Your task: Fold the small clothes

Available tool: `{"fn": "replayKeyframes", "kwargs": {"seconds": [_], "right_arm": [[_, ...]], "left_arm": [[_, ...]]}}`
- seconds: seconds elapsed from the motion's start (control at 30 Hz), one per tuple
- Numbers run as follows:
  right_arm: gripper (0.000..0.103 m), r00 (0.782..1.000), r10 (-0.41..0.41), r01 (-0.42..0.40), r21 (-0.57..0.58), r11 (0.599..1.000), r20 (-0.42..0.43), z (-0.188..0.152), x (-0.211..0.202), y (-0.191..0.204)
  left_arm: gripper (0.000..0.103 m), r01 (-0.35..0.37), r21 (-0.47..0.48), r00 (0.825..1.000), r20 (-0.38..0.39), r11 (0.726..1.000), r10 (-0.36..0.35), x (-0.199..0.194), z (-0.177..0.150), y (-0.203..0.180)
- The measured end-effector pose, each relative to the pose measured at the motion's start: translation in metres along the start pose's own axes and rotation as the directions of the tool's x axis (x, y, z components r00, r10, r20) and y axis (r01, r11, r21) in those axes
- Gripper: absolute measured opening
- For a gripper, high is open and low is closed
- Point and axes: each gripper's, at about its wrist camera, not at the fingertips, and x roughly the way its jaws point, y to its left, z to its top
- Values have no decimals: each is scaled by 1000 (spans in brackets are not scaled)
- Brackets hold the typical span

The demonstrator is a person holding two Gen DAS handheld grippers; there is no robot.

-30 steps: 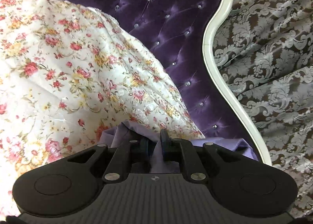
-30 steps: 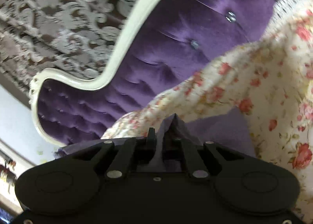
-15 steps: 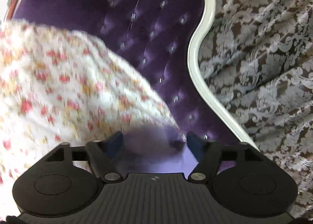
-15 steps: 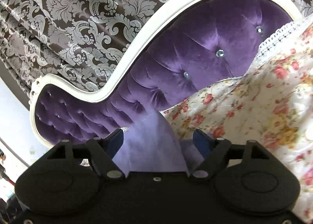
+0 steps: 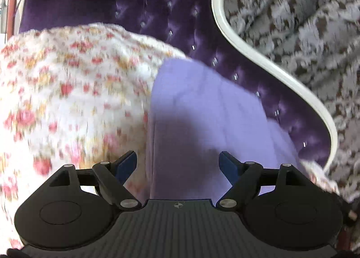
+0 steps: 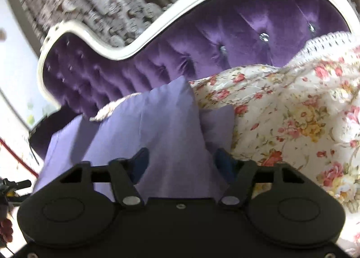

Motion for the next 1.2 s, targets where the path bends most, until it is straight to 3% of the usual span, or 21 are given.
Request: {"fn": "replayKeyframes", "kwargs": {"seconds": [0.1, 0.27, 0.3, 0.37, 0.4, 0.47, 0.57, 0.67, 0.77, 0.87, 0.93, 0.97, 1.0, 1.07, 1.2], "right_arm": [[53, 1000, 3, -2, -55, 998, 15, -5, -7, 6], [53, 1000, 17, -15, -60, 998, 26, -6, -11, 6], [53, 1000, 16, -14, -65, 998, 26, -6, -10, 7], [45, 999, 4, -1, -83, 997, 32, -6, -9, 9], [14, 999, -18, 21, -97, 995, 38, -6, -10, 12], [14, 999, -10, 15, -85, 996, 52, -4, -18, 14], [12, 996, 39, -37, -30, 999, 79, -1, -42, 13], [11, 993, 70, -74, 37, 997, 91, -7, -63, 6], [11, 999, 8, -10, 60, 998, 37, -22, -57, -3], [11, 998, -61, 61, 35, 997, -16, -40, -38, -8], [12, 996, -94, 94, -4, 996, -6, -41, -36, -1], [14, 993, -114, 113, -29, 993, -8, -38, -36, 5], [23, 991, -133, 133, -61, 989, -7, -36, -37, 11], [24, 986, -168, 166, -125, 978, -6, -34, -41, 19], [76, 981, -192, 190, -153, 970, 4, -40, -46, 22]], "left_arm": [[79, 11, 31, 999, -33, 999, -10, 1, -14, -2], [75, 29, 35, 1000, -10, 999, -28, 2, -20, -2], [69, 36, 29, 999, -1, 999, -36, 2, -20, -2], [35, 37, 21, 999, 14, 999, -38, 1, -19, -2], [23, 36, 15, 999, 25, 999, -36, -1, -19, -1], [13, 59, -12, 998, 26, 998, -59, -8, -15, 3], [7, 137, -65, 990, 26, 988, -135, -25, -10, 12], [7, 166, -69, 986, 13, 984, -166, -34, -13, 18], [9, 128, -67, 990, -42, 989, -131, -21, -25, 28], [12, 114, -101, 992, -43, 988, -119, -10, -32, 34], [15, 81, -41, 996, -30, 996, -82, -13, -32, 28], [18, 62, -6, 998, -22, 998, -62, -15, -32, 23], [22, 38, 26, 999, -9, 999, -37, -20, -32, 17], [51, -35, 74, 999, 25, 997, 34, -30, -31, 7], [70, -97, 130, 989, 122, 987, 81, -54, -28, -18]]}}
